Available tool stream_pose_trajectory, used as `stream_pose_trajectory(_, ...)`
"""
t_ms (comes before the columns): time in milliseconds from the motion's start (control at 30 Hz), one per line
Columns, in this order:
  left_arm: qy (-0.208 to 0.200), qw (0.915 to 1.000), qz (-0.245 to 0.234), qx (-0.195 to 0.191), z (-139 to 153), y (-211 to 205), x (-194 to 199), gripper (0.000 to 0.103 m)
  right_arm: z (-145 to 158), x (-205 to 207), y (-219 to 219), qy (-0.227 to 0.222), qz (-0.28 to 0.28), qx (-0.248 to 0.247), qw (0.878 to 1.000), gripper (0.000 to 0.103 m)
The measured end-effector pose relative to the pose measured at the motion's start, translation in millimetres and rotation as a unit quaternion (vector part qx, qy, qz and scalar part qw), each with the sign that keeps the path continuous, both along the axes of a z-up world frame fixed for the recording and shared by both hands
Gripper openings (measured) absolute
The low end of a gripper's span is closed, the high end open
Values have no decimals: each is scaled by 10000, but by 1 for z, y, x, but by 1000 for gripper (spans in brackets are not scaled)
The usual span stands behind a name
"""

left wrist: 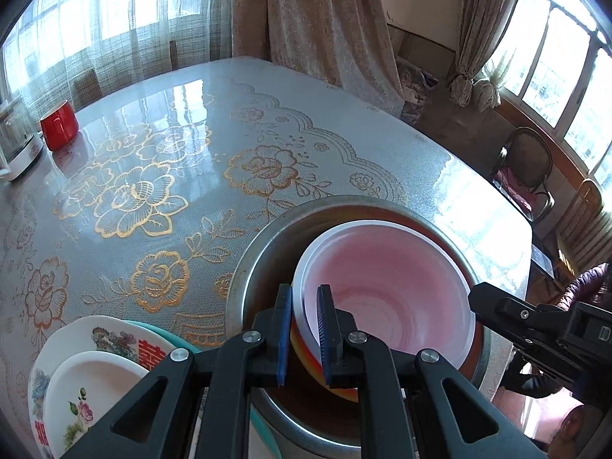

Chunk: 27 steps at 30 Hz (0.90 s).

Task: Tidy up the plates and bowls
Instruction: 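Lower the red-and-white bowl into the yellow bowl and open both tools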

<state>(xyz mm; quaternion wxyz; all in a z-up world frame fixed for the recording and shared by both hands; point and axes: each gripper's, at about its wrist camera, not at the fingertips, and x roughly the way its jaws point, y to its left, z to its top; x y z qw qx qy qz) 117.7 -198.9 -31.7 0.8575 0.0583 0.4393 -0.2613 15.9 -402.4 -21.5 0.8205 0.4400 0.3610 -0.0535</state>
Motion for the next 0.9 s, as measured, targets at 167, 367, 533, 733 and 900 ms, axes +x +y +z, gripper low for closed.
stream_pose_trajectory(167, -66, 10000, 7, 53, 0, -3, -1, 11, -1, -2, -1, -14, -7, 0, 10000, 13)
stream_pose_trajectory(367, -149, 9998, -3, 110, 1, -7, -2, 12, 1, -4, -1, -64, -46, 23, 10000, 13)
stream_pose_trajectory(533, -89, 9999, -6, 145, -2, -8, 1, 12, -1, -3, -2, -93, -38, 29, 9999, 14)
stream_pose_trajectory(733, -29, 9999, 127, 62, -4, 0, 5, 17, -8, -3, 0, -19, -31, 132, 9999, 18)
stream_pose_trajectory(900, 48, 9998, 192, -41, -2, 6, 5, 18, -9, -5, 1, -7, 7, 189, 9998, 20)
